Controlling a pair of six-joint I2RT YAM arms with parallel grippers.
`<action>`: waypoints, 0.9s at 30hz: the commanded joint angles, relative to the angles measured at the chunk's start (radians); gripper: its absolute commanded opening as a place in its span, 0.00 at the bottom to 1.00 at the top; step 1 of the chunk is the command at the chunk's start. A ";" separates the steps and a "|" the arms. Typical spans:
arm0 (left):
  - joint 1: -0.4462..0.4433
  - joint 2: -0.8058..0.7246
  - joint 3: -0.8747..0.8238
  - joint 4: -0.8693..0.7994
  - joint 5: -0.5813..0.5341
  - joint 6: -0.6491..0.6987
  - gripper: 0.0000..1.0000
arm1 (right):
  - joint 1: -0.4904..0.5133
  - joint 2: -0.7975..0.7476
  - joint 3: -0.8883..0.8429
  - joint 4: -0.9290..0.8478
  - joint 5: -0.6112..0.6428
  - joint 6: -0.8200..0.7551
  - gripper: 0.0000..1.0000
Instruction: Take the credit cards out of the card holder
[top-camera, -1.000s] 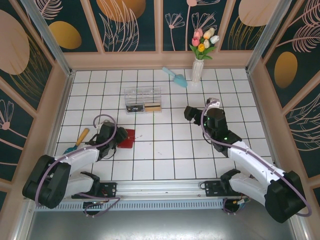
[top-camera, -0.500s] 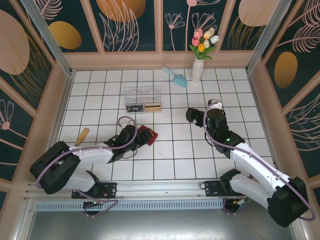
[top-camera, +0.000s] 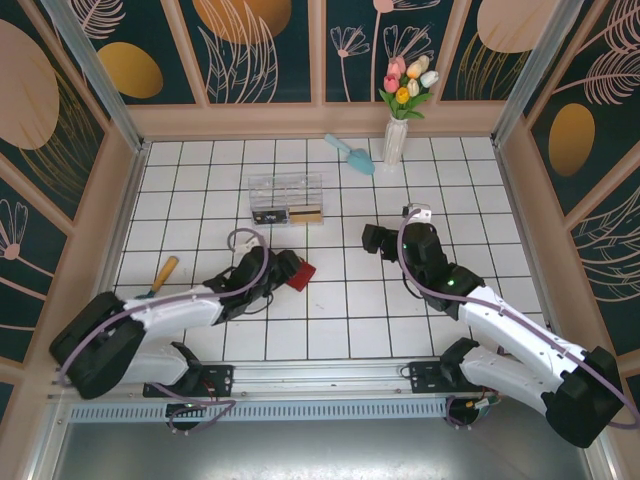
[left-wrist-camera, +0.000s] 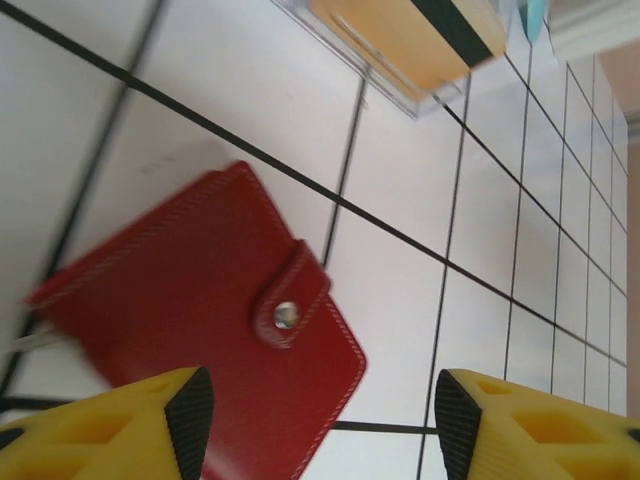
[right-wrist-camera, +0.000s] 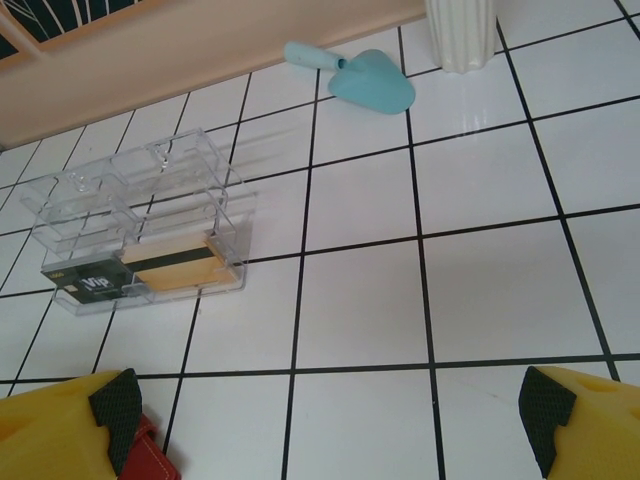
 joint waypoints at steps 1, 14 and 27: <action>-0.002 -0.053 -0.048 -0.168 -0.113 -0.071 0.65 | 0.015 0.006 0.027 0.023 0.019 -0.004 0.99; 0.010 0.290 0.129 0.000 -0.088 0.037 0.68 | 0.044 -0.001 0.035 0.001 0.052 -0.010 0.99; -0.007 0.507 0.308 0.168 0.131 0.114 0.64 | 0.046 -0.015 0.026 -0.037 0.102 0.007 0.99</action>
